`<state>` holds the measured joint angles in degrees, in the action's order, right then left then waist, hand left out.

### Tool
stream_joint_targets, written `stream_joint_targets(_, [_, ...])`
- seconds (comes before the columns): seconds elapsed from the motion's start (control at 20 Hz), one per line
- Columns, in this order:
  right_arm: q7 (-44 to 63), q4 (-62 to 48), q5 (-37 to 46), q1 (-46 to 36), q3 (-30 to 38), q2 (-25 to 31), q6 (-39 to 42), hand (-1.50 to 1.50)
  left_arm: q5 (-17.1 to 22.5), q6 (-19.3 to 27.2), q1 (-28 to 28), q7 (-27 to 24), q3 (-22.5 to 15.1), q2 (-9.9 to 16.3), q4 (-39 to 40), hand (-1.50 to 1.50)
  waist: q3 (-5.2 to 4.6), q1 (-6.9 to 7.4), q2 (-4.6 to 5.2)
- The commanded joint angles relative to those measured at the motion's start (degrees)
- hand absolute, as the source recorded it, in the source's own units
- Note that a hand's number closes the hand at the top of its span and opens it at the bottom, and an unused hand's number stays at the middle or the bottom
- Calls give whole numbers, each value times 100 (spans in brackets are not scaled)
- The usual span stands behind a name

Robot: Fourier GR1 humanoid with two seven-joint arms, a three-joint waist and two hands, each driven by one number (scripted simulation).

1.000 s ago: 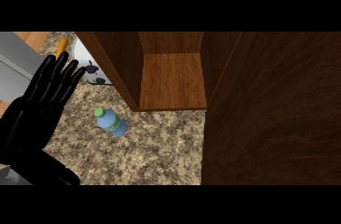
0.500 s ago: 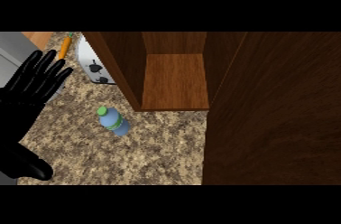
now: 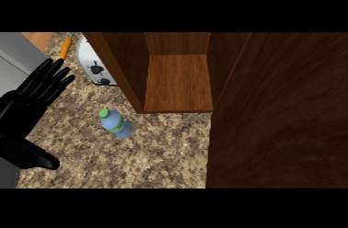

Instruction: Pick up the bottled water, place it into the cabinet and close the cabinet

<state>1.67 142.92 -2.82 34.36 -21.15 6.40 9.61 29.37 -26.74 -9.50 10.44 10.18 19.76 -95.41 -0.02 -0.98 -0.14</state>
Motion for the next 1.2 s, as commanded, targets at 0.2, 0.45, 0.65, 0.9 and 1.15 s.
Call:
stream_joint_targets(0.2, [-241,647,11,529,-66,272,86,-150,-859,-290,-383,-700,-225,-222,1729,-150,-3,-56,22])
stream_joint_targets(0.45, [-332,756,148,691,-263,295,-37,-150,-1189,-585,-583,-1263,-372,-413,2781,-150,-8,-54,32])
stream_joint_targets(0.65, [-750,1088,176,1449,-373,628,140,-150,-1458,-649,-571,-1744,-287,-421,3594,-150,-9,-140,12])
stream_joint_targets(0.9, [-953,836,526,1384,-748,549,-91,-150,-2144,-533,-1015,-2738,-349,-494,4880,-150,-22,-180,51])
stream_joint_targets(1.15, [-1421,839,411,1822,-621,892,17,-150,-2172,-926,-1508,-3228,-287,-452,5852,-150,-17,-229,34])
